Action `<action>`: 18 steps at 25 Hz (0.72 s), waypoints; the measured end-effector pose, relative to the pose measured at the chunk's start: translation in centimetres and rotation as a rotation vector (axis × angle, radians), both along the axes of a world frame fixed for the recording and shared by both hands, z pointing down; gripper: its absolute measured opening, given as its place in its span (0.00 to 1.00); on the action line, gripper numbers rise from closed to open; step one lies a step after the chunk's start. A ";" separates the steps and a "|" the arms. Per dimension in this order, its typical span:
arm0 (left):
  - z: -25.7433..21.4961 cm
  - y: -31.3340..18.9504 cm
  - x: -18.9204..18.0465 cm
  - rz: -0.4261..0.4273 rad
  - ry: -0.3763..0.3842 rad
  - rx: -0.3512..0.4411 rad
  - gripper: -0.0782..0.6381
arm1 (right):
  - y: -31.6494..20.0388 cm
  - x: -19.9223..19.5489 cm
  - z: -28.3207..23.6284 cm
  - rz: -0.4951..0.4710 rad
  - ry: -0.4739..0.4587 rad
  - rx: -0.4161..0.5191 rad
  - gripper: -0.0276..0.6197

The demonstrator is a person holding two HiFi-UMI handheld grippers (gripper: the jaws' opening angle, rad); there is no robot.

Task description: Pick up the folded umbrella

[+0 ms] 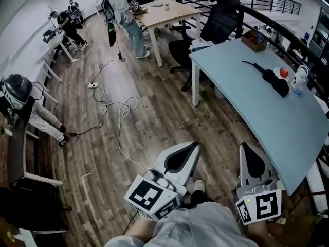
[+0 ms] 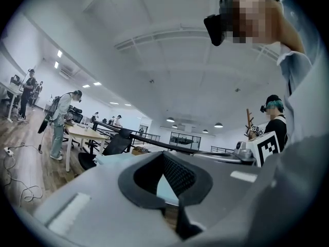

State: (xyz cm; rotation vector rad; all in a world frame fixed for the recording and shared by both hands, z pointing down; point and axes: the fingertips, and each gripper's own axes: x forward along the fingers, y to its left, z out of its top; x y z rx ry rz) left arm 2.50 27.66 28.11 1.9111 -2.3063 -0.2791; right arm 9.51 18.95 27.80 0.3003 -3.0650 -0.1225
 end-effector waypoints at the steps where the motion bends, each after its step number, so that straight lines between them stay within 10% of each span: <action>1: 0.0 -0.9 -0.7 -0.004 0.001 -0.003 0.12 | -0.9 -0.8 0.0 -0.008 -0.001 -0.002 0.04; 18: 0.1 -10.8 -6.4 -0.017 -0.007 -0.022 0.12 | -11.0 -7.3 1.3 -0.043 0.013 -0.053 0.04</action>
